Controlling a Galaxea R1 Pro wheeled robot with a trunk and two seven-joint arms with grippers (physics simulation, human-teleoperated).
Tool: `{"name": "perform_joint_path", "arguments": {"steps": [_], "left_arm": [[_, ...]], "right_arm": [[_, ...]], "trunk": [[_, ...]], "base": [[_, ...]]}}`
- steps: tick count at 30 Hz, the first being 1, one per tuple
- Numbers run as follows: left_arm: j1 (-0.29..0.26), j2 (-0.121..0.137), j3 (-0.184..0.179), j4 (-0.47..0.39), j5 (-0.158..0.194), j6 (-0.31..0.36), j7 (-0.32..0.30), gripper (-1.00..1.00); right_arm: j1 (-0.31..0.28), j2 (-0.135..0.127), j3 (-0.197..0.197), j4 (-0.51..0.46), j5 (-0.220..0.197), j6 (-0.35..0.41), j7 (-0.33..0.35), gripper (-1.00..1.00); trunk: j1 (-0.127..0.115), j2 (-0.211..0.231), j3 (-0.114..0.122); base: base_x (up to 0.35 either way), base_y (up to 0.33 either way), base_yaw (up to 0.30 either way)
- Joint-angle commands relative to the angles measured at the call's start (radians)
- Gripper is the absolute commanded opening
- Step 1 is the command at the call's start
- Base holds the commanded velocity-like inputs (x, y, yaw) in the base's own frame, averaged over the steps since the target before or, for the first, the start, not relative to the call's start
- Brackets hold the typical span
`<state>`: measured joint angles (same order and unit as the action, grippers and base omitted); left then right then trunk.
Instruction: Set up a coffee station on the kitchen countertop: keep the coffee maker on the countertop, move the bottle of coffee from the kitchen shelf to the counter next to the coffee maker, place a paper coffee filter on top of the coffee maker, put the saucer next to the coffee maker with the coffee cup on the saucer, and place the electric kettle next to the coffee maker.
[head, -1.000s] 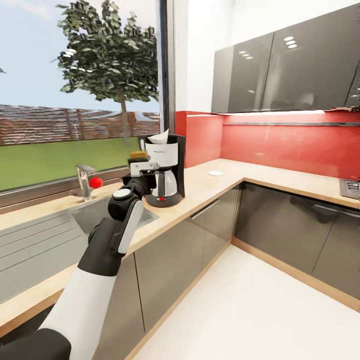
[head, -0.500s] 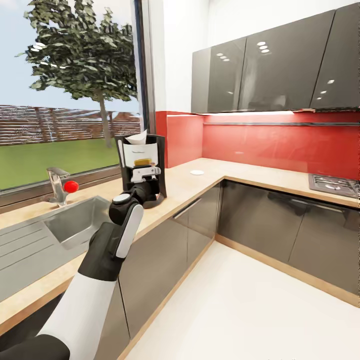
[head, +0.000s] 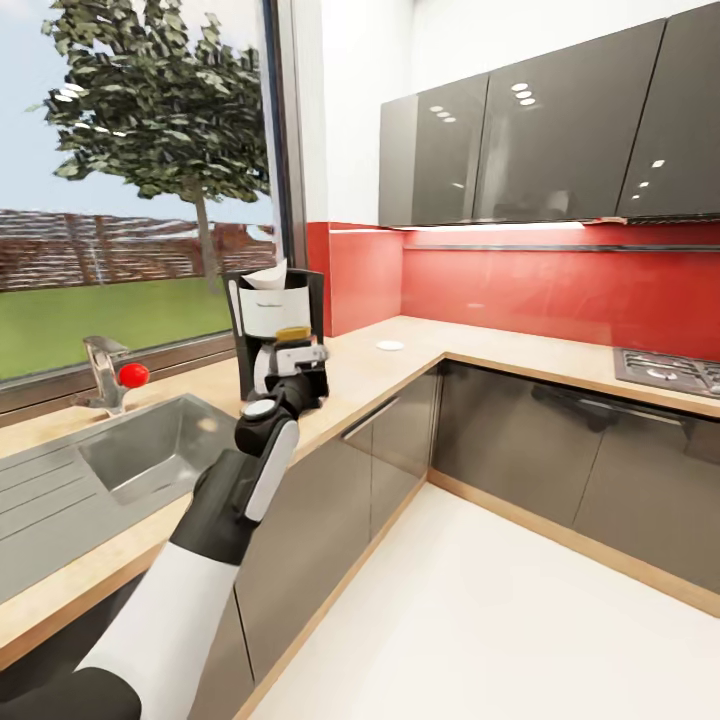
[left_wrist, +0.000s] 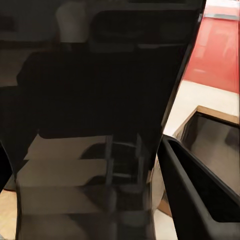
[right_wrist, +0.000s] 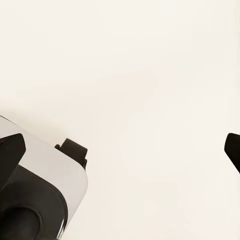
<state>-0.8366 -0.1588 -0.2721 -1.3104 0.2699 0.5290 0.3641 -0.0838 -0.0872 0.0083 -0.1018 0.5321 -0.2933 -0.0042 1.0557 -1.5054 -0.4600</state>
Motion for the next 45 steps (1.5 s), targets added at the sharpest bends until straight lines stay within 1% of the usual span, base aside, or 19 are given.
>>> {"name": "perform_joint_path", "arguments": {"steps": [1,6,8,17,18,19,22,25,30,34,39,45], "left_arm": [[-0.001,0.000,-0.005,0.001,0.005,0.002,0.009,-1.00],[0.008,0.001,-0.014,0.021,0.004,-0.010,0.010,-1.00],[0.017,0.002,-0.016,0.039,0.002,-0.045,0.014,-1.00],[0.019,0.004,-0.016,0.039,-0.002,-0.053,0.021,-1.00],[0.020,0.005,-0.016,0.038,-0.025,-0.053,0.023,-1.00],[0.020,0.005,-0.016,0.038,-0.037,-0.053,0.023,-1.00],[0.020,0.005,-0.016,0.039,-0.054,-0.053,0.023,-1.00],[0.021,0.005,-0.016,0.041,-0.062,-0.053,0.023,-1.00],[0.021,0.008,-0.015,0.044,-0.066,-0.049,0.022,-1.00],[0.021,0.024,-0.015,0.045,-0.066,-0.047,0.021,-1.00],[0.021,0.026,-0.015,0.047,-0.066,-0.046,0.021,-1.00],[0.021,0.026,-0.015,0.070,-0.065,-0.049,0.022,-1.00]], "right_arm": [[-0.001,0.000,0.000,0.001,0.002,-0.003,0.000,1.00],[-0.001,-0.001,0.000,0.001,0.002,-0.003,0.000,1.00],[-0.001,-0.001,0.000,0.001,0.002,-0.003,0.000,1.00],[-0.001,-0.001,0.000,0.001,0.003,-0.003,0.000,1.00],[-0.001,-0.001,0.000,0.001,0.003,-0.003,0.000,1.00],[-0.001,-0.001,0.000,0.001,0.003,-0.003,0.000,1.00],[-0.001,-0.001,0.000,0.001,0.003,-0.003,0.000,1.00],[-0.001,-0.001,-0.001,0.001,0.003,-0.003,0.000,1.00],[-0.001,-0.001,0.000,0.001,0.003,-0.003,0.000,1.00],[-0.001,-0.001,-0.001,0.001,0.003,-0.003,0.000,1.00],[-0.001,-0.001,0.000,0.001,0.003,-0.003,0.000,1.00],[-0.001,0.000,0.000,0.001,0.003,-0.003,0.000,1.00]], "trunk": [[0.000,-0.001,-0.001],[0.000,-0.001,-0.001],[0.000,-0.001,-0.001],[0.000,-0.001,-0.001],[0.000,-0.001,-0.001],[0.000,-0.001,-0.001],[0.000,-0.001,-0.001],[0.000,-0.001,-0.001],[0.000,-0.001,-0.001],[0.000,-0.001,-0.001],[0.000,-0.001,-0.001],[0.000,-0.001,-0.001]], "base": [[0.006,-0.005,-0.001],[0.003,-0.002,0.000],[0.000,0.000,0.000],[0.000,0.000,0.000],[0.000,0.000,0.000],[0.000,0.000,0.000],[0.000,0.000,0.000],[0.000,0.000,0.000],[0.000,0.000,0.000],[0.000,0.000,0.000],[0.000,0.000,0.000],[0.000,-0.002,0.000]]}}
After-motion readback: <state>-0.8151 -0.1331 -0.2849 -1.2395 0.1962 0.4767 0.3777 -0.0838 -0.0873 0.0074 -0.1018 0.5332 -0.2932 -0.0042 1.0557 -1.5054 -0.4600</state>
